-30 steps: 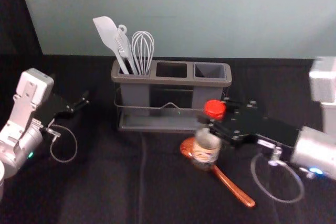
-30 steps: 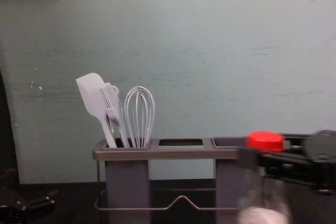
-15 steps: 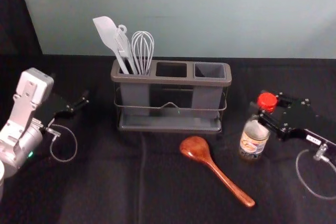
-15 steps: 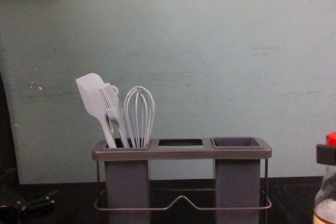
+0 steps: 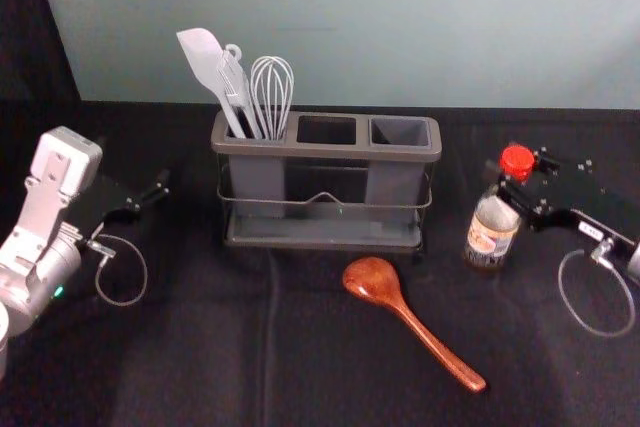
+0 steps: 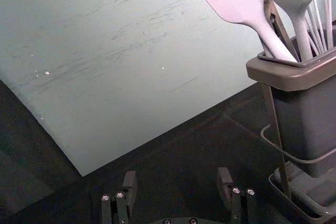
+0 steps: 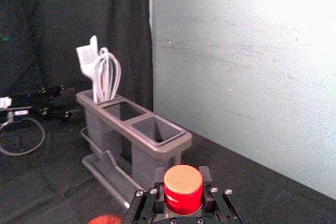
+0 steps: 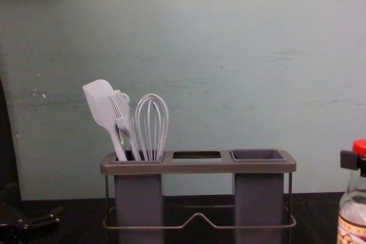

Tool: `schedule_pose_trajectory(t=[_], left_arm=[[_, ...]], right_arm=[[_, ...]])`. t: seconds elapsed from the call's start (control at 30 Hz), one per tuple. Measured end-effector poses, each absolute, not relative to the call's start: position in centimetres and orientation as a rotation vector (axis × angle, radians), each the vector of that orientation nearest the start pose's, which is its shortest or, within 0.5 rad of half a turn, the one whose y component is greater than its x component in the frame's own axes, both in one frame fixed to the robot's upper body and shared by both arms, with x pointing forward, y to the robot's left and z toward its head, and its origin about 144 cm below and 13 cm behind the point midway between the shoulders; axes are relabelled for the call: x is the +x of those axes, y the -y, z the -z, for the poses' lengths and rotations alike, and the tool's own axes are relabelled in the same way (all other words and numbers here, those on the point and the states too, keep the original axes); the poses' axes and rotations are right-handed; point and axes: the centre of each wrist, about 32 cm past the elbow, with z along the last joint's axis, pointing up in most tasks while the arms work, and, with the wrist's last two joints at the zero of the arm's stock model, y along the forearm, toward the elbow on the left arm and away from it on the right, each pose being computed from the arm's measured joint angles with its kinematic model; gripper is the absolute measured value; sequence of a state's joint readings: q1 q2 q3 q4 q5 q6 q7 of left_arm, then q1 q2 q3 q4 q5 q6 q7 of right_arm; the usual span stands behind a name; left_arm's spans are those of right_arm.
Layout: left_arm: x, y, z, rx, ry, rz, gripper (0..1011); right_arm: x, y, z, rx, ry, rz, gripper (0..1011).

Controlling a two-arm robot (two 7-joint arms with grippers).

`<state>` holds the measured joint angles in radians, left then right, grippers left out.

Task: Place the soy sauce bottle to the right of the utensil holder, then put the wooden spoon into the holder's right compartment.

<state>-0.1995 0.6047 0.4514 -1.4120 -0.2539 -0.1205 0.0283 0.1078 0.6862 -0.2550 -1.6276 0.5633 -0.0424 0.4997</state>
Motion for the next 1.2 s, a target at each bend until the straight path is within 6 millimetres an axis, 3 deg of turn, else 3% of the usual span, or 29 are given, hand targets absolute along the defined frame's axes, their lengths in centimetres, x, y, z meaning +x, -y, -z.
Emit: schedule_pose_trajectory(t=[0.6, 1.2], left_arm=[[48.9, -31.0, -114.0, 0.304, 0.285, -1.248, 1005], [48.9, -31.0, -114.0, 0.304, 0.285, -1.248, 1005]], right_arm=[[51.1, 32.9, -119.5, -0.046, 0.090, 0.866, 383], [52.1, 32.4, -119.1, -0.047, 0.083, 0.873, 383]])
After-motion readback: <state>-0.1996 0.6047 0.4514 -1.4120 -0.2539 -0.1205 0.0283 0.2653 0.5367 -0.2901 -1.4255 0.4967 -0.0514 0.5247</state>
